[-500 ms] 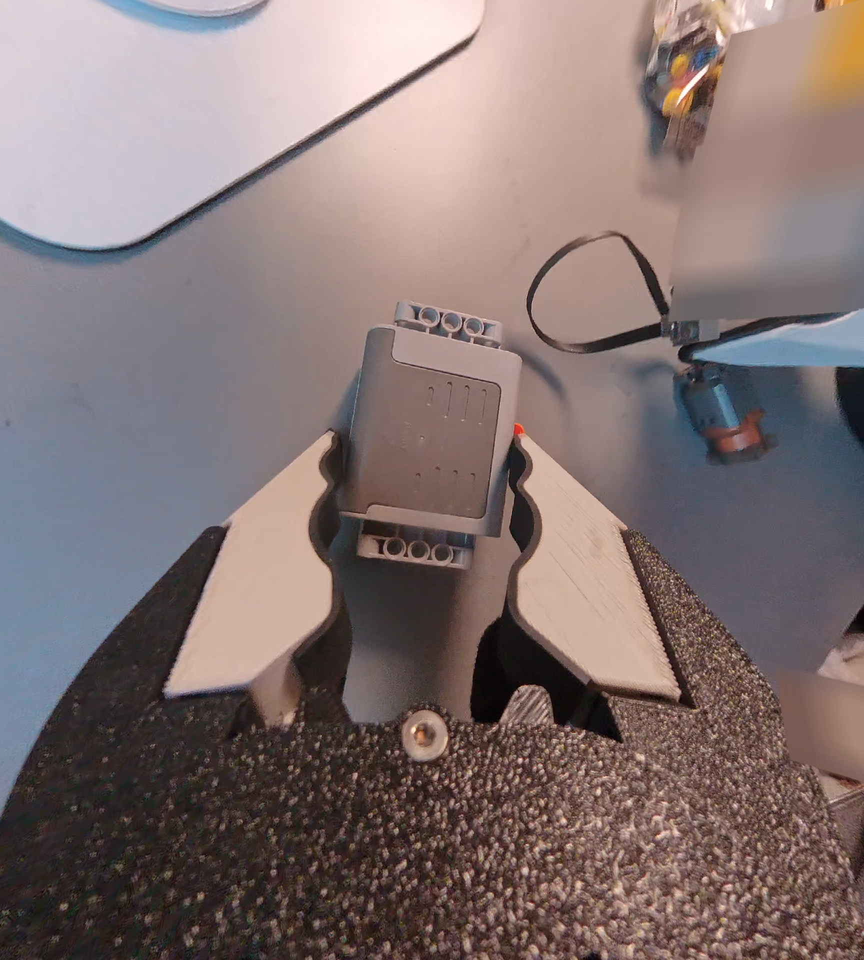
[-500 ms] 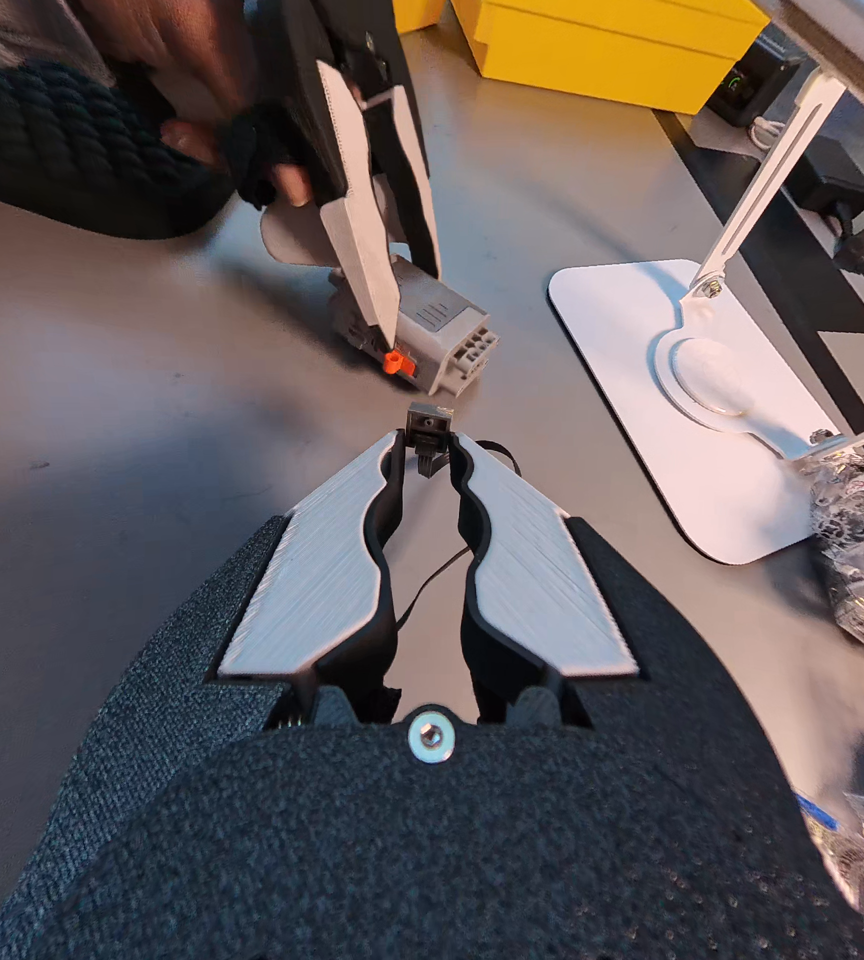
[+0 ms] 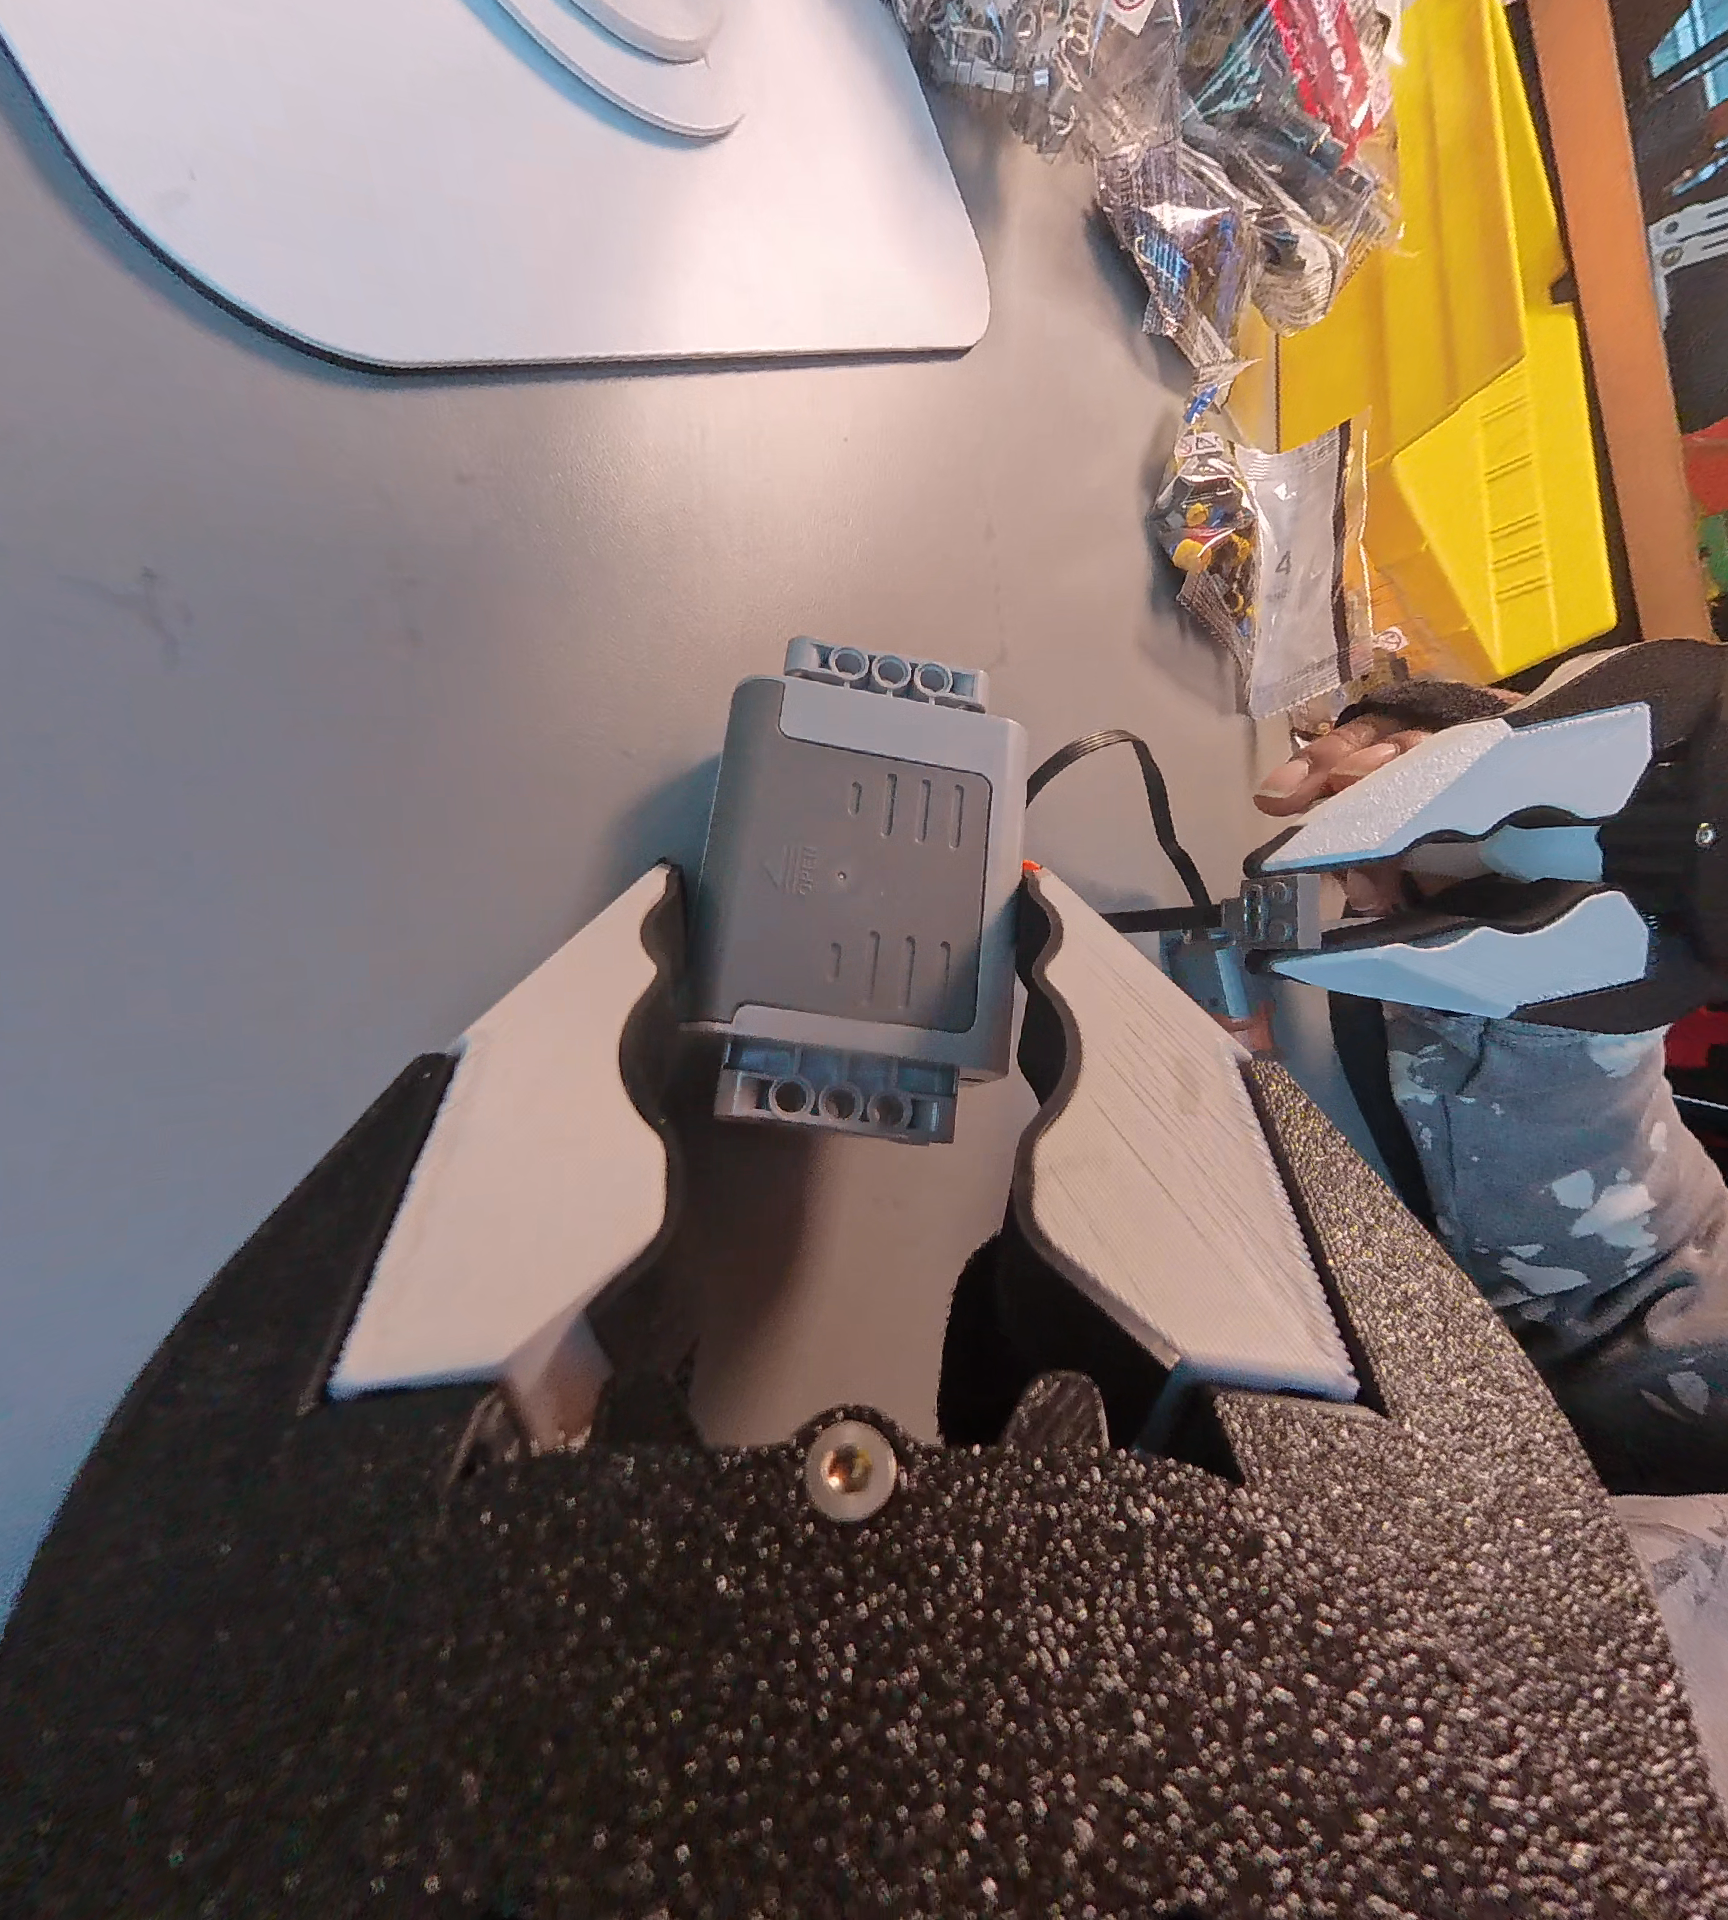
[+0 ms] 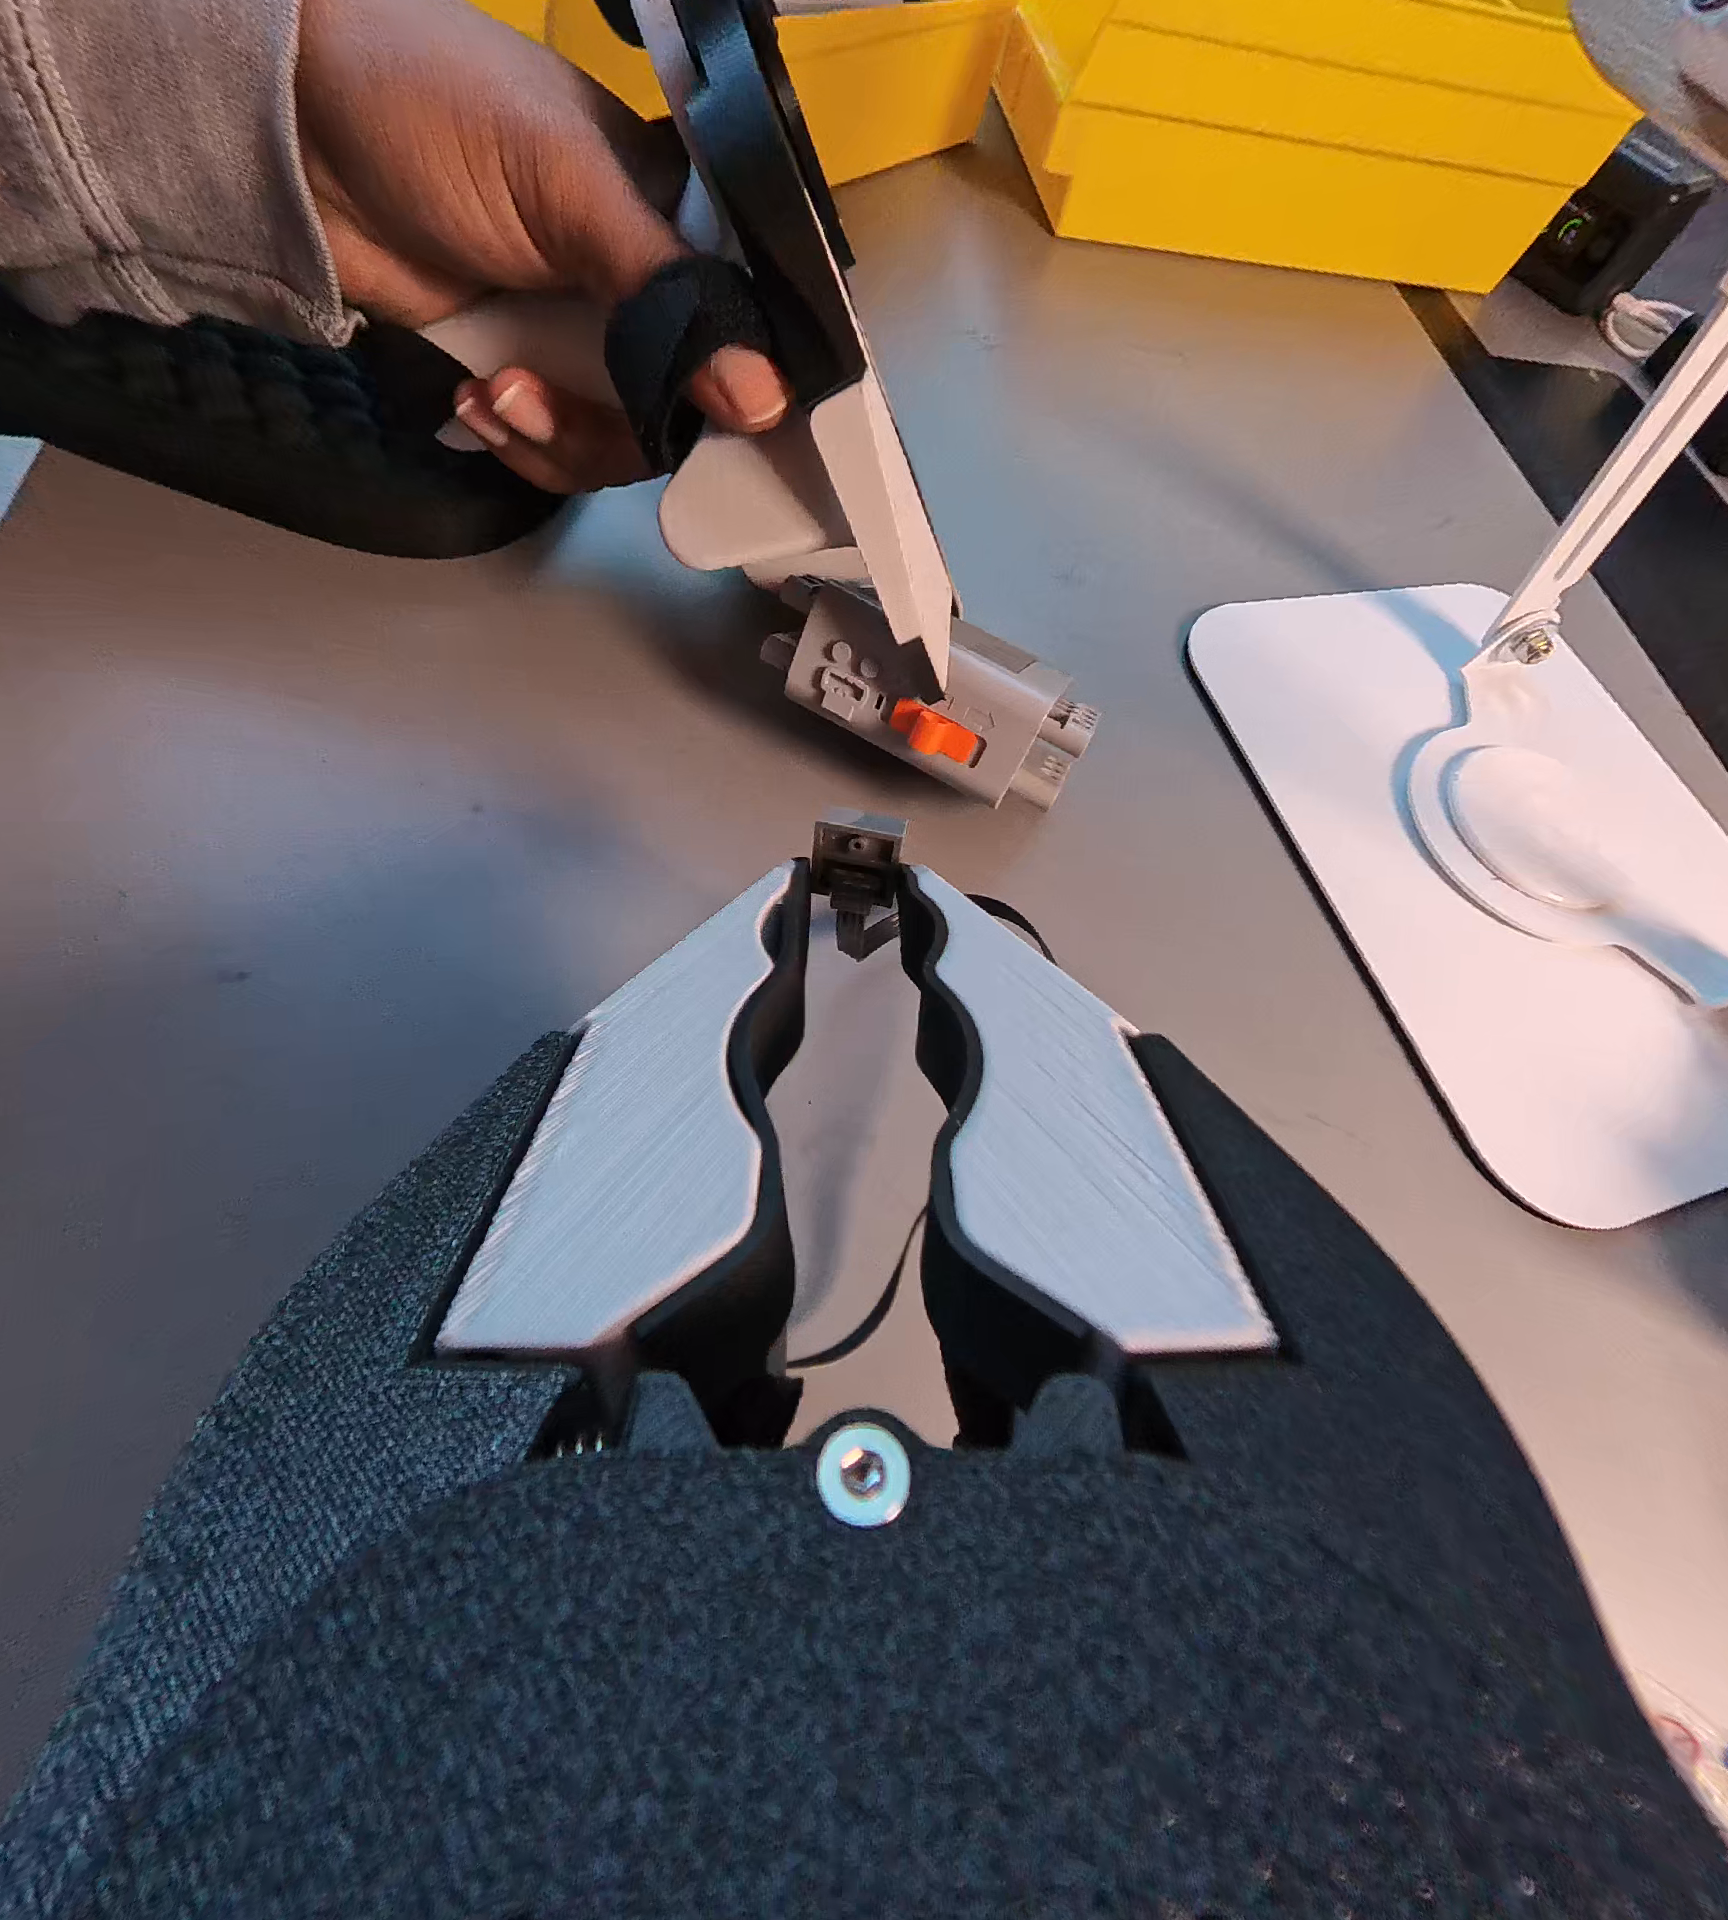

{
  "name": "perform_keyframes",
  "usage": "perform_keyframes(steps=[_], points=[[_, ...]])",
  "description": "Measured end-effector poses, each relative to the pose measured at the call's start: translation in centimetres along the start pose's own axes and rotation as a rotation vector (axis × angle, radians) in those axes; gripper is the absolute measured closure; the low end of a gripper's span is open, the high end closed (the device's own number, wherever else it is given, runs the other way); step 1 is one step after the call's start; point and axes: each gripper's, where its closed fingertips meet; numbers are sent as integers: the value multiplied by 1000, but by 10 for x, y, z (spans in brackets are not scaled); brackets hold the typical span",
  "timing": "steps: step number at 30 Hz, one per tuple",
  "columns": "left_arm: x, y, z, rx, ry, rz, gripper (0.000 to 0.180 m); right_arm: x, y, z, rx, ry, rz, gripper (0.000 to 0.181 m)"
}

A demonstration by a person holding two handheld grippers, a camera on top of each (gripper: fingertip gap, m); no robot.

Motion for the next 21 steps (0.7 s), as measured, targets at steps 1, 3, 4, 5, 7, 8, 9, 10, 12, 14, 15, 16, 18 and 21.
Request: perform_keyframes(steps=[1,3,4,5,7,8,9,10,12,14,15,16,18,21], points=[[0,0,0,-6,-7,4,119,1,0,0,-4,8,-12,165],[0,-1,-1,-17,-16,10,119,3,-1,-1,-21,19,-38,165],[0,-1,-1,-20,-19,13,119,5,-3,-3,-40,24,-66,165],[0,-1,-1,-24,-20,15,119,8,-4,-5,-62,36,-99,165],[1,0,-2,-35,-17,10,119,11,-8,-10,-106,81,-158,165],[1,1,-3,-41,-9,1,119,11,-11,-12,-126,103,-179,165],[0,2,-3,-44,4,-11,119,10,-13,-13,-140,121,-194,165],[-1,3,-2,-44,23,-27,119,9,-15,-14,-152,136,-201,165],[-3,7,-1,-36,76,-67,119,4,-17,-13,-156,153,-197,165],[-5,10,1,-18,140,-119,119,-2,-17,-10,-140,154,-173,165],[-5,11,2,-8,176,-152,119,-4,-17,-8,-126,152,-158,165],[-6,12,4,5,211,-183,119,-7,-16,-5,-108,149,-137,165],[-6,13,6,24,260,-228,118,-13,-14,3,-60,125,-95,165],[-13,15,11,50,297,-209,122,-18,-16,11,-16,92,-60,165]])
Point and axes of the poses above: each gripper's, where its closed fingertips meet, y out along the fingers, z out of its underside, x = y × z across the jaws, and after that the axes turned 14 degrees about y, right-handed
